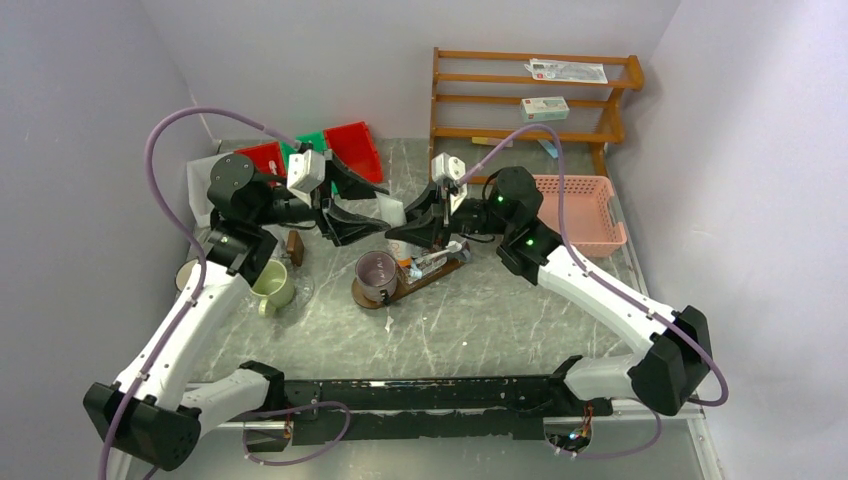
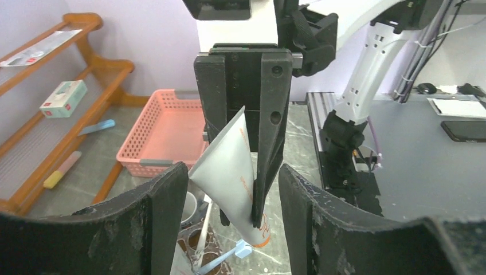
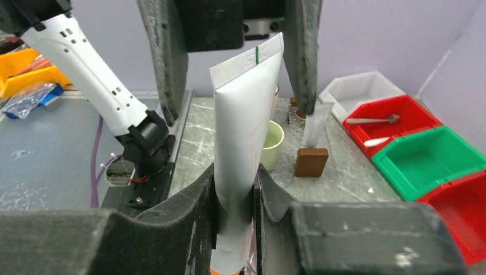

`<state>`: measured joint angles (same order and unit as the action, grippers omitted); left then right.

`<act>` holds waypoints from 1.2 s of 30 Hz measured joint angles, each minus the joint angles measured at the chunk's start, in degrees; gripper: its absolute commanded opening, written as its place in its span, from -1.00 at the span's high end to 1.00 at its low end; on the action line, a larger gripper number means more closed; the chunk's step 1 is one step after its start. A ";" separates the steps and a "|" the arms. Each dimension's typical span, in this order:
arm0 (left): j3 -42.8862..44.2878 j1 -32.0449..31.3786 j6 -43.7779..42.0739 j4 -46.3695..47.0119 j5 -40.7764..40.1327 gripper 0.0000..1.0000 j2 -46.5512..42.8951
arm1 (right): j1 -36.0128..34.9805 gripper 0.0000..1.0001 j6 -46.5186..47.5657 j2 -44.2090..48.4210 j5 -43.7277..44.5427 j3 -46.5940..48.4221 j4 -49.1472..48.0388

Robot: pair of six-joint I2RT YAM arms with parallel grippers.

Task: Prepare toiletry sets of a toothbrush and toothpaste on the tray
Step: Pick up the toothpaste from the storage box.

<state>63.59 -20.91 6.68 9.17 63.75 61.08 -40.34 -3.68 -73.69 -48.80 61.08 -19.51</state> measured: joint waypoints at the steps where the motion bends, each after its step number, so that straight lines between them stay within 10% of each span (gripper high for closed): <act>1: 0.00 0.00 0.13 0.17 0.90 -0.26 0.31 | -0.02 0.60 0.31 -0.22 -0.83 0.35 -0.04; 14: -0.83 -0.09 13.00 15.13 10.51 0.11 3.80 | -1.31 0.60 3.82 -4.28 -6.29 3.98 0.76; 22: 1.38 -0.74 5.14 4.20 12.59 0.14 4.46 | -1.75 0.60 4.50 -5.11 -7.82 4.92 0.96; 30: 1.53 -1.01 3.85 2.12 12.85 0.84 5.33 | -2.14 0.57 4.98 -5.53 -8.48 4.94 1.11; 36: 1.60 -1.01 2.16 0.04 12.48 0.90 4.70 | -2.23 0.24 5.57 -5.53 -8.26 5.03 1.25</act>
<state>65.19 -21.91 8.84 9.21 76.23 65.78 -42.57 1.89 -79.22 -57.06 66.11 -18.26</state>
